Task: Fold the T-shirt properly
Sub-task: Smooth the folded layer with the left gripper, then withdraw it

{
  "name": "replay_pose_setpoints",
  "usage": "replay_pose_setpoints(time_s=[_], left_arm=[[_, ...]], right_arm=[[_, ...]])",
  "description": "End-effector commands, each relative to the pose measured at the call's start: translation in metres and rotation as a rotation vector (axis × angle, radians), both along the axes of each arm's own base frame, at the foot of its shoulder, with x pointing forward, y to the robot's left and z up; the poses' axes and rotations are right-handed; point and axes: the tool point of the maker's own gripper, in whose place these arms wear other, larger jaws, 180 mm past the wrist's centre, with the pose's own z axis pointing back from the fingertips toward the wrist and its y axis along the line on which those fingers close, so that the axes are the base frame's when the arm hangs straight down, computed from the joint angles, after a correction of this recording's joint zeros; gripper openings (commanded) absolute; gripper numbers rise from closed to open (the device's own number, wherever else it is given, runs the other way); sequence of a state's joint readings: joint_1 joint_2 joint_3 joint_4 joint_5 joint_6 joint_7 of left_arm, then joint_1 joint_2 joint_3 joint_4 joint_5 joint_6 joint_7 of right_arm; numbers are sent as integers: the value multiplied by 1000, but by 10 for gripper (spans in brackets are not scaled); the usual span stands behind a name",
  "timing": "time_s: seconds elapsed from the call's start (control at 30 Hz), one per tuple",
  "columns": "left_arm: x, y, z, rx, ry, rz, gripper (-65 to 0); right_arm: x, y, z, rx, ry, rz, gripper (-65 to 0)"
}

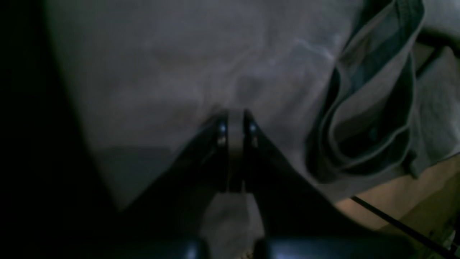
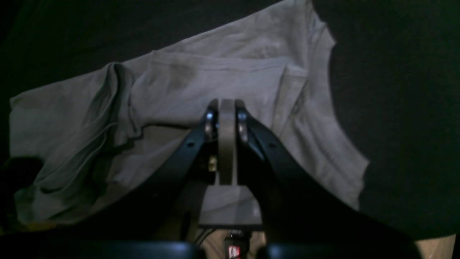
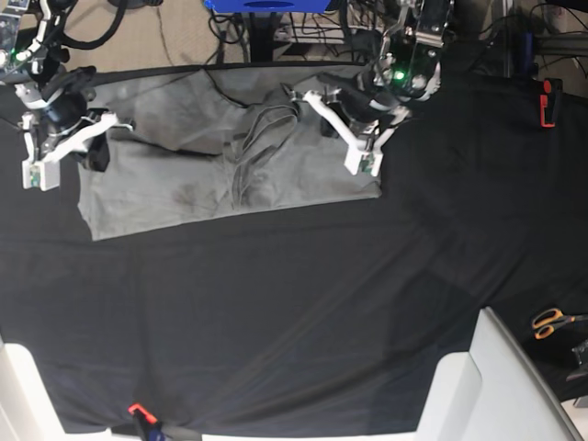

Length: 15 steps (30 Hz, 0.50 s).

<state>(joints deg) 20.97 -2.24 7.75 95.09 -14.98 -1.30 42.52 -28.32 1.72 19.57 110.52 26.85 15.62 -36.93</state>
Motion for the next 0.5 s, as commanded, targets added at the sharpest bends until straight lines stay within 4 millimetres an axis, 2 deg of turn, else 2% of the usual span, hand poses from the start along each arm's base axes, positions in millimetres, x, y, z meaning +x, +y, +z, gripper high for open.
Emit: replay_pose_setpoints(time_s=[0.0, 0.33, 0.47], left_arm=[[-1, -7, 2, -18, -7, -5, -650], [-4, -68, 12, -100, -22, -124, -650], [-10, -93, 3, -115, 11, -198, -650]], right_arm=[[3, -6, 8, -11, -29, -6, -642], [1, -6, 6, -10, -13, -2, -642], [1, -6, 6, -10, -13, -2, -642]])
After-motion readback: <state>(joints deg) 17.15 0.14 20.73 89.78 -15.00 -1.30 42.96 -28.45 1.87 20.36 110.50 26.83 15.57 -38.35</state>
